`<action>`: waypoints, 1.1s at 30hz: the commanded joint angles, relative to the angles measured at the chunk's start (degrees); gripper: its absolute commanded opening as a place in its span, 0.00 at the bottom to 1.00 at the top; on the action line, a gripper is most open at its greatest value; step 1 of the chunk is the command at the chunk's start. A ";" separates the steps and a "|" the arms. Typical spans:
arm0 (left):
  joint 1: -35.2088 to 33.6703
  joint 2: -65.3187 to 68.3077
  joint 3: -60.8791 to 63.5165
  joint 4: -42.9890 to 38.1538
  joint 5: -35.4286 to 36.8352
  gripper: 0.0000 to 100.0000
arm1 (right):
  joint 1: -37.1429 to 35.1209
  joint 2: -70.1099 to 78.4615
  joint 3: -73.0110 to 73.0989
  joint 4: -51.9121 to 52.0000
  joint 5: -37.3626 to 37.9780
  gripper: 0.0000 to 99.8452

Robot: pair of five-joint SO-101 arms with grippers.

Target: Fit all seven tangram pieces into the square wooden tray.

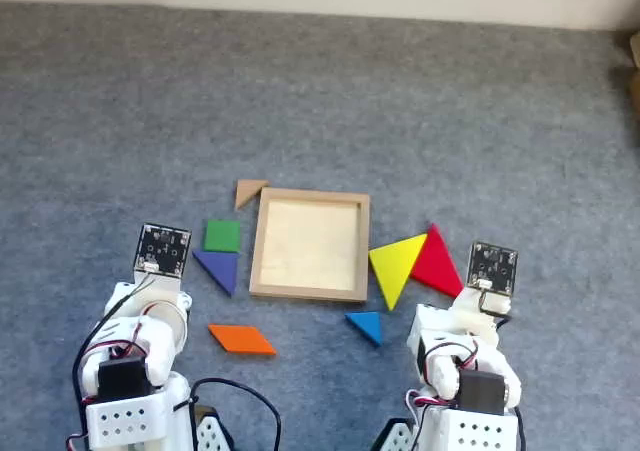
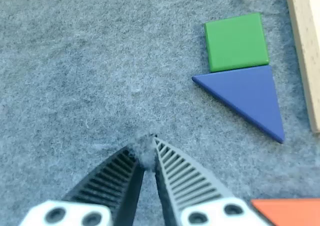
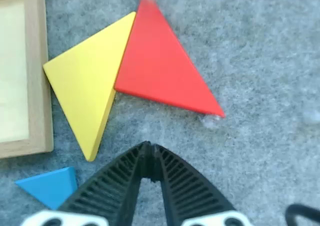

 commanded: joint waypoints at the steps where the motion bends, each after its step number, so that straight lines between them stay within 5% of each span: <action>1: -0.57 -1.63 1.19 0.26 0.26 0.01 | 0.66 -0.57 5.67 0.48 0.44 0.01; 33: -0.57 -1.63 1.19 0.26 0.26 0.01 | 0.13 -0.57 -0.57 -0.66 0.18 0.01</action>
